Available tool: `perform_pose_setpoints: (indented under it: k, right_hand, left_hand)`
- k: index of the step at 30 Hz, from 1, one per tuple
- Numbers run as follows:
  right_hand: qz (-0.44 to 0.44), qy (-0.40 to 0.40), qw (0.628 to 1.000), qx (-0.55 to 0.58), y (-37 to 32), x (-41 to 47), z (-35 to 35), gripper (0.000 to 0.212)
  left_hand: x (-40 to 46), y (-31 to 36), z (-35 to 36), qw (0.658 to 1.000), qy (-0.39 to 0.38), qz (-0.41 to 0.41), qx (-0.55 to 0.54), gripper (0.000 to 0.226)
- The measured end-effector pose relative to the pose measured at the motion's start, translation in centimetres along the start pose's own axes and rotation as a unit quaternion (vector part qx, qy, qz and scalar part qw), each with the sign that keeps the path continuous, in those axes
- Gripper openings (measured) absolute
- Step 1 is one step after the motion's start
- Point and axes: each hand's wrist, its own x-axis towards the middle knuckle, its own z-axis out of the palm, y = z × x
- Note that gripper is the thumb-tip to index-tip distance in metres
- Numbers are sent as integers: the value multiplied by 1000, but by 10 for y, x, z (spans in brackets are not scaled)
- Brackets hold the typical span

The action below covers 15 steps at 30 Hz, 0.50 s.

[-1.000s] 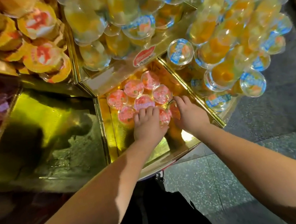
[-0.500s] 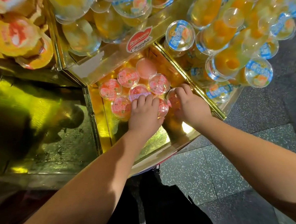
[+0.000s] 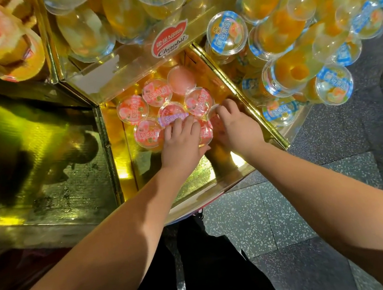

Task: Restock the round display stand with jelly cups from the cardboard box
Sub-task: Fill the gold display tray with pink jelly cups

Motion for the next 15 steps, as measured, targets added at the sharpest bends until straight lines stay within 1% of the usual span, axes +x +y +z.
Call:
perform_pose_setpoints:
  k: [4,9,15]
  right_hand:
    - [-14,-6,1000,7,-1,0,2,51]
    - [-14,-7,1000,-22,-3,1,1,52]
    - [-27,7,998,-55,-3,1,3,55]
  left_hand:
    - [-4,1,0,1000,-1,-2,4,69]
    - [-4,0,0,1000,0,5,19,67]
    - [-2,-1,2,1000,-8,-9,-7,67]
